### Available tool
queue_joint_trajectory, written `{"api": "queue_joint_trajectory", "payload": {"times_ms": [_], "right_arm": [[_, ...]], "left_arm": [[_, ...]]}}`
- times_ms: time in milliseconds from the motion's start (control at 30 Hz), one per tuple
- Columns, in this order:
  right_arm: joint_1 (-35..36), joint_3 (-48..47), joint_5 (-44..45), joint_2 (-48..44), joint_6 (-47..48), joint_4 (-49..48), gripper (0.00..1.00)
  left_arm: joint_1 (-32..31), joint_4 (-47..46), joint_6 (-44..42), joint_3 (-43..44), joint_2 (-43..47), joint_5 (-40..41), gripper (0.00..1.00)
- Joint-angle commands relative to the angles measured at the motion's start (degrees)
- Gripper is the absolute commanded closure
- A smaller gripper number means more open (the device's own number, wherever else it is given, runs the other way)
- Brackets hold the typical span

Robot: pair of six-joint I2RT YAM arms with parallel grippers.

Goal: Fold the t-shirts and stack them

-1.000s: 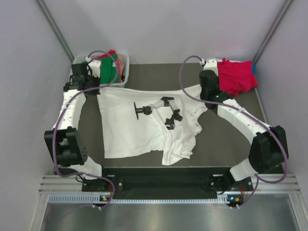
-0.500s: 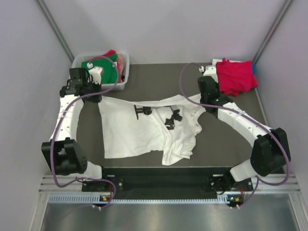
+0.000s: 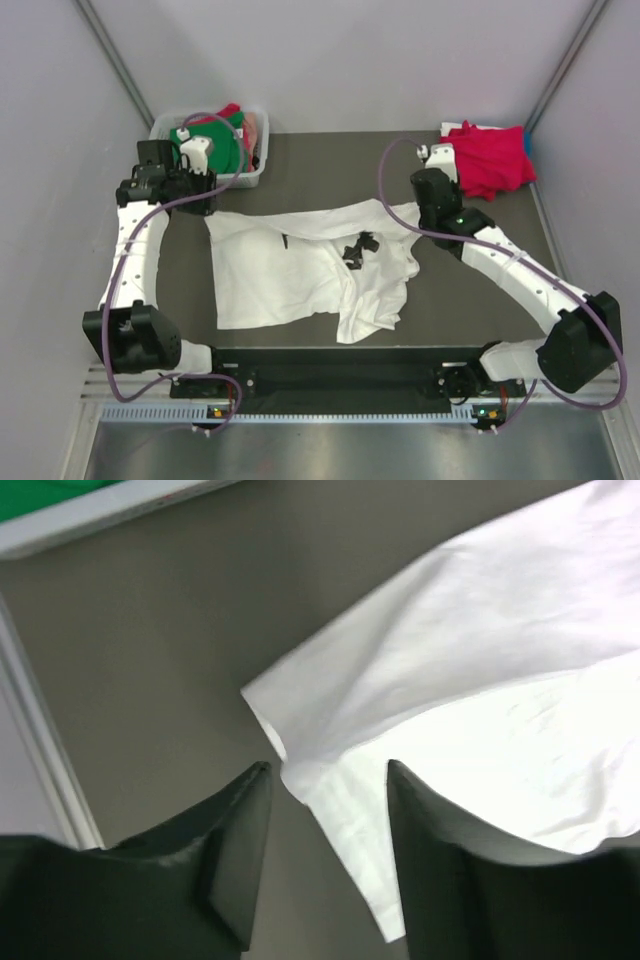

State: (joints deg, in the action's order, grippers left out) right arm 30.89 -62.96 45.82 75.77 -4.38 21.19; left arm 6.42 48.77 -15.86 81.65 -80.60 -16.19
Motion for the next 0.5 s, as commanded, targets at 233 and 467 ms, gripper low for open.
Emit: {"api": "queue_joint_trajectory", "payload": {"times_ms": [233,467], "right_arm": [[0.6,-2.2,2.2,-0.5,-1.2,4.2,0.00],[0.7,-7.4,-3.7,5.0,-4.0,3.6,0.00]], "left_arm": [[0.2,2.6,1.9,3.7,2.9,-3.9,0.13],[0.1,-0.1,6.5,2.6,2.5,-7.4,0.14]]}}
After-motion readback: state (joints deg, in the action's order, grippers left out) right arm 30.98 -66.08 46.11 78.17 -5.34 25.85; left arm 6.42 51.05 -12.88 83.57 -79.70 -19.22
